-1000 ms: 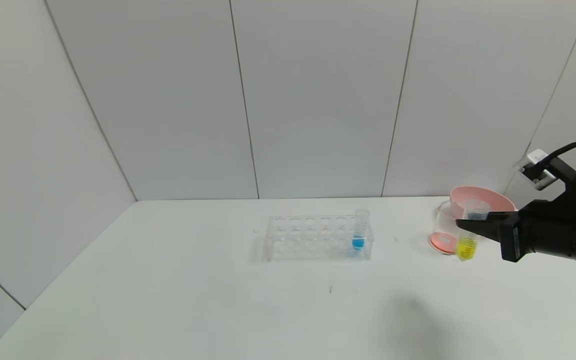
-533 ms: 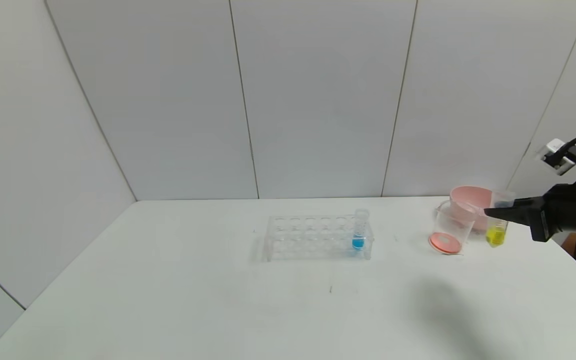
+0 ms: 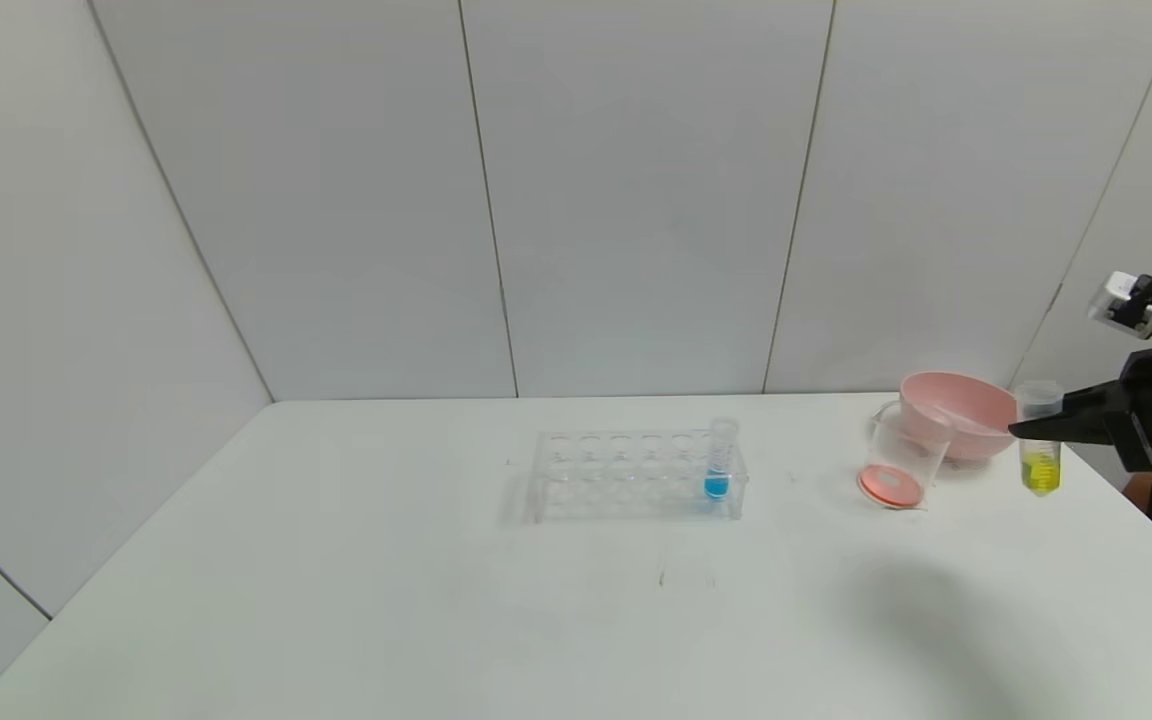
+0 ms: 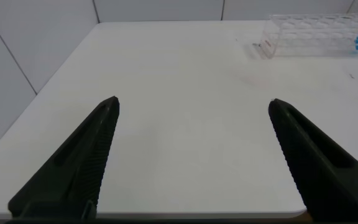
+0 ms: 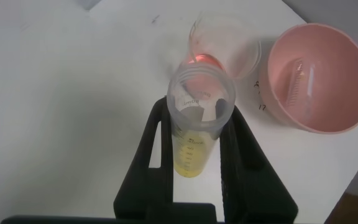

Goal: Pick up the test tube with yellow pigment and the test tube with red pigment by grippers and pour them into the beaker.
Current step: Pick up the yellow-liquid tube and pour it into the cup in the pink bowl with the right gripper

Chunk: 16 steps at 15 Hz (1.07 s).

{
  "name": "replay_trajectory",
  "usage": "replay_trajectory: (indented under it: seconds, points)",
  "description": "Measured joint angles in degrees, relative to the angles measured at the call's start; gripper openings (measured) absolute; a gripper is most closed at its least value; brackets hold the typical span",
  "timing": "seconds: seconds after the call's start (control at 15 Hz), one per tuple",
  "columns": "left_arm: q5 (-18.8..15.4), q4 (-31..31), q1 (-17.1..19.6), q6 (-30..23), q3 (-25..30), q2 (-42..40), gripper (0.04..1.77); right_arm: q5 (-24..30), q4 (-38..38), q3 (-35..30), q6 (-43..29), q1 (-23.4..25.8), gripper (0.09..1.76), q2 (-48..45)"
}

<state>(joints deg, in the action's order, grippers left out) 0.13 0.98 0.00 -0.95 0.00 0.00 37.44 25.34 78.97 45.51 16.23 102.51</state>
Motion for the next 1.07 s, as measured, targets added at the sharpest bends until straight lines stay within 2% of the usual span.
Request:
replay_trajectory:
  seconds: [0.13, 0.33, 0.73, 1.07]
  points:
    - [0.00, 0.00, 0.00, 0.00, 0.00, 0.00, 1.72, -1.01, 3.47, 5.81, 2.61, 0.11, 0.49, 2.56]
    - [0.02, 0.00, 0.00, 0.00, 0.00, 0.00, 1.72, -5.85, 4.66, 12.23, 7.51, -0.50, 0.49, 7.33]
    - [0.02, 0.00, 0.00, 0.00, 0.00, 0.00, 1.72, -13.08, 12.15, 24.92, 11.14, -3.99, 0.49, 14.85]
    - [0.02, 0.00, 0.00, 0.00, 0.00, 0.00, 1.72, -21.59, 16.23, 32.90, 15.69, -6.94, 0.49, 19.54]
